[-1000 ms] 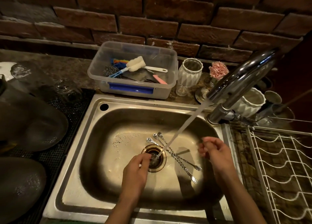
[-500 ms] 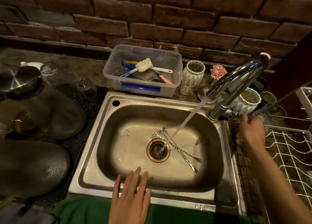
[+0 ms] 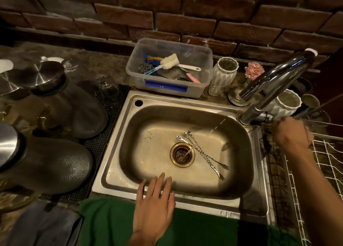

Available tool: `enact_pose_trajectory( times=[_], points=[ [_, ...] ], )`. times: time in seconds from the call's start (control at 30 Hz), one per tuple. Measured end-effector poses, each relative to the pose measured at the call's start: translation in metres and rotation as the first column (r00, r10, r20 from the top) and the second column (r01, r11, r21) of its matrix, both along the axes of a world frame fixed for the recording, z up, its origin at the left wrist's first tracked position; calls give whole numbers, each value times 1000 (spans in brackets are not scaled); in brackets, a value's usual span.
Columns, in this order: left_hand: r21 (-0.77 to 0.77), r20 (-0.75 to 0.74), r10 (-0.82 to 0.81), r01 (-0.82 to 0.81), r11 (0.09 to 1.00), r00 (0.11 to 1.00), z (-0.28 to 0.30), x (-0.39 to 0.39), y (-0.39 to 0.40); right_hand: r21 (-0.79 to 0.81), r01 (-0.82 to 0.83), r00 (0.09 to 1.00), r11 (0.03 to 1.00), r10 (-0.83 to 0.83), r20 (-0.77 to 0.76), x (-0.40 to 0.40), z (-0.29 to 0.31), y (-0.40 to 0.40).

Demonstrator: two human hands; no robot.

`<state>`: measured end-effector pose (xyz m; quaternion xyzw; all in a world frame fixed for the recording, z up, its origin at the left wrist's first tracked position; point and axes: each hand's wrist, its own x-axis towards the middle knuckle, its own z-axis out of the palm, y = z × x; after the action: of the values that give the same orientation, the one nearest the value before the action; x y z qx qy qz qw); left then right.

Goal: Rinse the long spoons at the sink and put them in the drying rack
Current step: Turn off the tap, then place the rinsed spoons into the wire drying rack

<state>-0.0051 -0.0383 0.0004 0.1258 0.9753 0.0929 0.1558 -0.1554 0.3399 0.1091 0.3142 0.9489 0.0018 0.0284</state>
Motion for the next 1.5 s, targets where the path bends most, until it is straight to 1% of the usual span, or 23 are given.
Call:
enact_pose_trajectory(
  times=[0.07, 0.13, 0.17, 0.27, 0.33, 0.4, 0.43, 0.5, 0.6, 0.67, 0.73, 0.9, 1.03, 1.23, 1.33, 1.43, 1.5],
  points=[
    [-2, -2, 2, -2, 1000, 1000, 0, 0, 1, -98, 0, 999, 995, -3, -37, 2, 1, 3],
    [-2, -7, 5, -5, 1000, 1000, -2, 0, 1, -265, -21, 997, 964, -1, -80, 8, -3, 5],
    [-1, -10, 8, -8, 1000, 1000, -2, 0, 1, -345, -9, 995, 938, -26, -98, 12, -6, 8],
    [3, -30, 13, -13, 1000, 999, -2, 0, 1, -547, 74, 973, 834, -179, -142, 28, -15, 7],
    [1, -39, 8, -8, 1000, 999, -4, 0, 1, -606, 59, 965, 793, -201, -168, 39, -21, -2],
    [-9, -47, -3, 3, 1000, 999, -6, 1, 0, -643, 8, 973, 766, -153, -171, 49, -29, -17],
    [-12, -52, -7, 6, 1000, 999, -7, 1, 0, -674, -23, 980, 738, -116, -160, 53, -34, -26],
    [-11, -67, -6, 5, 1000, 998, -9, 2, 0, -733, -52, 993, 678, -45, -113, 61, -45, -44],
    [-6, -76, -7, 7, 1000, 997, -10, 1, 0, -787, -72, 997, 613, 36, -62, 64, -64, -67],
    [-7, -82, -4, 3, 1000, 997, -9, 1, 0, -818, -41, 999, 574, 53, -13, 61, -79, -79],
    [0, -87, 1, -1, 1000, 996, -8, 1, 0, -811, -6, 996, 584, 77, 48, 55, -95, -88],
    [12, -123, 8, -7, 1000, 992, -12, 1, -1, -726, -15, 973, 688, 179, 149, 32, -140, -103],
    [27, -155, 21, -17, 999, 988, -16, 1, -1, -680, 16, 962, 733, 173, 210, 23, -167, -106],
    [35, -154, 14, -9, 999, 988, -19, 2, -2, -579, -4, 957, 815, 172, 235, 18, -174, -115],
    [27, -148, 13, -9, 1000, 989, -16, 2, -1, -549, -21, 948, 836, 191, 254, 19, -175, -119],
    [109, -75, 46, -38, 993, 996, -4, -5, 1, -544, -33, 949, 838, 198, 247, 18, -176, -120],
    [241, 14, 56, -58, 969, 998, 5, -14, 3, -568, -31, 947, 823, 206, 247, 18, -179, -119]
  ],
)
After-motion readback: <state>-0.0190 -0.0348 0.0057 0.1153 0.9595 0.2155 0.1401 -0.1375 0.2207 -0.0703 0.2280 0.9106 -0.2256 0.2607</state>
